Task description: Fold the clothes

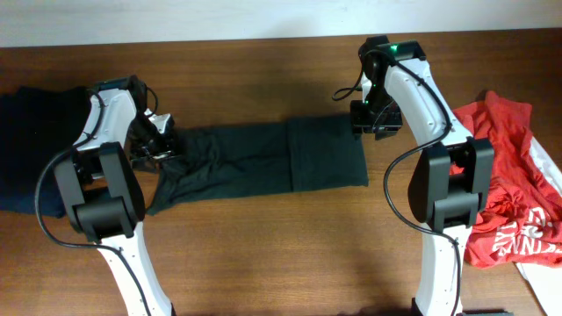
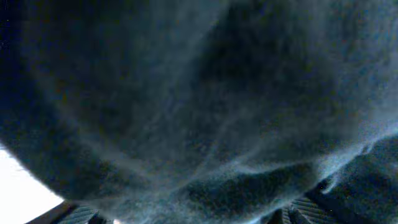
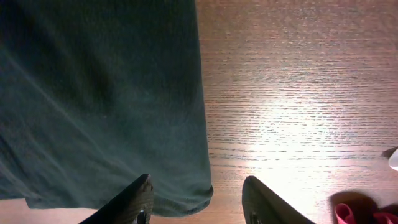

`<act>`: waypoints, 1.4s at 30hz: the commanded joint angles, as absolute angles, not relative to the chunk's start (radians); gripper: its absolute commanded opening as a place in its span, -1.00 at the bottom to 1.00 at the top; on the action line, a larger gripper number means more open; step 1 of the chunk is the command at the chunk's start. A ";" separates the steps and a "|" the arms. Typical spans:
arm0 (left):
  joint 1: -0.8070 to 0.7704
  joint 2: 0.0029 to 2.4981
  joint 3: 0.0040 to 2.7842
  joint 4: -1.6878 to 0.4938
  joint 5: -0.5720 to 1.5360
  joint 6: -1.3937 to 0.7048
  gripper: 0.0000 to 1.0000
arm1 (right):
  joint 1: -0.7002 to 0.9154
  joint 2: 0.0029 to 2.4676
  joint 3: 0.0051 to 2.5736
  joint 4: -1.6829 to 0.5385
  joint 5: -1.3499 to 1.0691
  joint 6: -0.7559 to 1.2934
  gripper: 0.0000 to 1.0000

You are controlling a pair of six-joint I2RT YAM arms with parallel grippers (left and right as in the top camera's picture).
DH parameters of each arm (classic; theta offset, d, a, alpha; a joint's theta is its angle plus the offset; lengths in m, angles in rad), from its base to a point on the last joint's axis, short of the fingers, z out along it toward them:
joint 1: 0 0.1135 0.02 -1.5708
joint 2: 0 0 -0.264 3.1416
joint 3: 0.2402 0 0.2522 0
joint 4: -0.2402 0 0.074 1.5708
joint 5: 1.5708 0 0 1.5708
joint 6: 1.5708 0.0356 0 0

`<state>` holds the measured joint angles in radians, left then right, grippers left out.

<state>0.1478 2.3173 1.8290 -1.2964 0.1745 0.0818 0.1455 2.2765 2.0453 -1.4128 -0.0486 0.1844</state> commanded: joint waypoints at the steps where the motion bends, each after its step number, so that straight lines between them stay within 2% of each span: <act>1: 0.123 2.351 1.831 -1.296 0.199 0.100 -0.36 | 0.141 2.230 2.065 -1.414 -0.024 0.196 0.01; 2: 0.115 2.351 1.831 -1.296 0.196 0.100 -0.62 | 0.141 2.230 2.065 -1.415 -0.020 0.196 0.01; 4: 0.114 2.351 1.832 -1.300 0.173 0.099 -0.75 | 0.142 2.230 2.065 -1.415 -0.020 0.196 0.01; 6: 0.114 2.350 1.832 -1.324 0.102 0.097 -0.99 | 0.142 2.230 2.065 -1.419 -0.009 0.196 0.01; 8: 0.125 2.350 1.856 -1.365 -0.100 -0.005 -1.00 | 0.135 2.230 2.065 -1.419 0.044 0.196 0.03; 12: 0.216 2.350 2.118 -1.531 -0.274 -0.160 -0.99 | 0.064 2.230 2.065 -1.422 0.065 0.192 0.06; 13: 0.226 2.350 2.196 -1.563 -0.266 -0.165 -0.99 | 0.050 2.230 2.065 -1.422 0.065 0.192 0.08; 16: 0.156 2.350 2.445 -1.679 -0.003 -0.165 -0.99 | 0.032 2.230 2.065 -1.422 0.064 0.192 0.08; 18: 0.027 2.351 2.449 -1.688 0.065 -0.165 -0.99 | 0.032 2.230 2.065 -1.427 0.064 0.193 0.08; 24: -0.279 2.358 2.436 -1.676 0.064 -0.164 -0.99 | 0.032 2.230 2.065 -1.441 0.064 0.192 0.08; 31: -0.384 2.358 2.430 -1.688 0.064 -0.164 -0.99 | 0.032 2.230 2.065 -1.444 0.064 0.193 0.08; 34: -0.395 2.358 2.346 -1.679 0.064 -0.164 -0.99 | 0.032 2.230 2.065 -1.444 0.064 0.192 0.08; 42: -0.498 2.358 2.274 -1.534 0.065 -0.164 -0.98 | 0.033 2.230 2.065 -1.444 0.064 0.193 0.08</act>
<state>-0.4744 2.3623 2.2784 -1.5459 0.0528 -0.1551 0.0315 2.2726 2.0460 -1.4403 0.0452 0.1837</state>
